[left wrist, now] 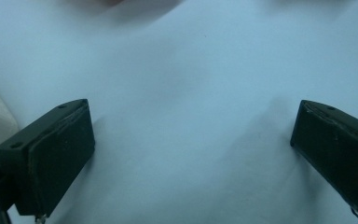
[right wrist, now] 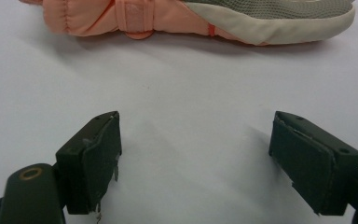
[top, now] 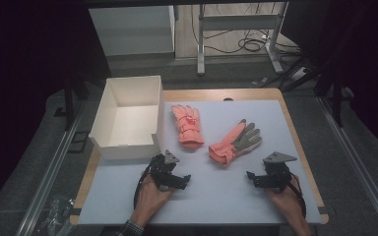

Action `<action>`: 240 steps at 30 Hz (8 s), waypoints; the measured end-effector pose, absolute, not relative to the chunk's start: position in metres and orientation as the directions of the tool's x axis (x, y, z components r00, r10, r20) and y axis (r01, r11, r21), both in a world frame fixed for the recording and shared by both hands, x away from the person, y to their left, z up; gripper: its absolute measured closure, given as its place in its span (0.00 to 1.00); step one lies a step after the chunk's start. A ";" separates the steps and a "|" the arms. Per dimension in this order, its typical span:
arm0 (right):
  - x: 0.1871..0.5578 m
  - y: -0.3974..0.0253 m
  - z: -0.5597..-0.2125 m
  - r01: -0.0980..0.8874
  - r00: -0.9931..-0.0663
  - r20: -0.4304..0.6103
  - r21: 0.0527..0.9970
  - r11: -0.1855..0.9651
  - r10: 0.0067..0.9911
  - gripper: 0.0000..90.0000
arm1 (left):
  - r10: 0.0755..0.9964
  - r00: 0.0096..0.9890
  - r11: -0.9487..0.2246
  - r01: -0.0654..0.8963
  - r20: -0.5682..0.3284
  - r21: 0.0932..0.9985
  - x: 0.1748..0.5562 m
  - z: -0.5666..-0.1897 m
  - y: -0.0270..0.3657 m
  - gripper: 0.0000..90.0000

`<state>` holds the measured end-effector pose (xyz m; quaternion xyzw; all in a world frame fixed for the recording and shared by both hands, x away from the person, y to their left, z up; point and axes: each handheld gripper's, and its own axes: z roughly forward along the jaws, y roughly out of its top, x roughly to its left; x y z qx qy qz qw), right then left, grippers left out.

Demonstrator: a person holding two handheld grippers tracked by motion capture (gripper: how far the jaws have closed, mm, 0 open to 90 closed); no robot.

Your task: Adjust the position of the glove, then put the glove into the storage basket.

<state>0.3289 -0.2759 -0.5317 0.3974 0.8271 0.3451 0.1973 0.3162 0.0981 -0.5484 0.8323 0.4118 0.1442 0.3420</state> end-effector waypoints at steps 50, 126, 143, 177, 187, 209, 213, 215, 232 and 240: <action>0.352 -0.269 -0.496 0.546 -0.599 0.037 0.750 0.373 0.800 0.54 | 0.782 0.622 -0.434 0.585 -0.036 0.685 0.316 -0.548 0.099 0.00; 0.373 -0.235 -0.458 0.478 -0.836 0.187 0.710 0.517 0.516 0.97 | 0.783 0.621 -0.430 0.586 -0.038 0.687 0.316 -0.548 0.099 0.00; 0.381 -0.197 -0.497 0.335 -0.931 0.112 0.643 0.689 0.349 0.95 | 0.782 0.622 -0.433 0.586 -0.038 0.684 0.316 -0.548 0.099 0.00; 0.444 -0.150 -0.470 0.478 -0.788 0.128 0.742 0.469 0.602 0.52 | 0.782 0.622 -0.435 0.586 -0.035 0.684 0.316 -0.548 0.099 0.00; 0.471 -0.118 -0.468 0.435 -0.806 0.063 0.738 0.516 0.589 0.58 | 0.785 0.618 -0.429 0.590 -0.040 0.684 0.316 -0.549 0.099 0.00; 0.531 -0.058 -0.497 0.478 -0.782 0.054 0.690 0.543 0.620 0.51 | 0.785 0.618 -0.428 0.589 -0.041 0.686 0.316 -0.549 0.098 0.00; 0.533 -0.051 -0.505 0.480 -0.790 0.042 0.662 0.576 0.611 0.56 | 0.785 0.619 -0.428 0.588 -0.041 0.686 0.316 -0.549 0.098 0.00; 0.534 -0.050 -0.507 0.493 -0.791 0.063 0.653 0.575 0.608 0.63 | 0.785 0.619 -0.428 0.588 -0.041 0.686 0.316 -0.549 0.098 0.00; 0.526 -0.055 -0.496 0.543 -0.762 0.115 0.649 0.532 0.638 0.96 | 0.786 0.617 -0.426 0.590 -0.042 0.686 0.316 -0.549 0.098 0.00; 0.520 -0.065 -0.480 0.543 -0.764 0.138 0.665 0.512 0.630 0.96 | 0.785 0.618 -0.427 0.589 -0.042 0.686 0.316 -0.549 0.098 0.00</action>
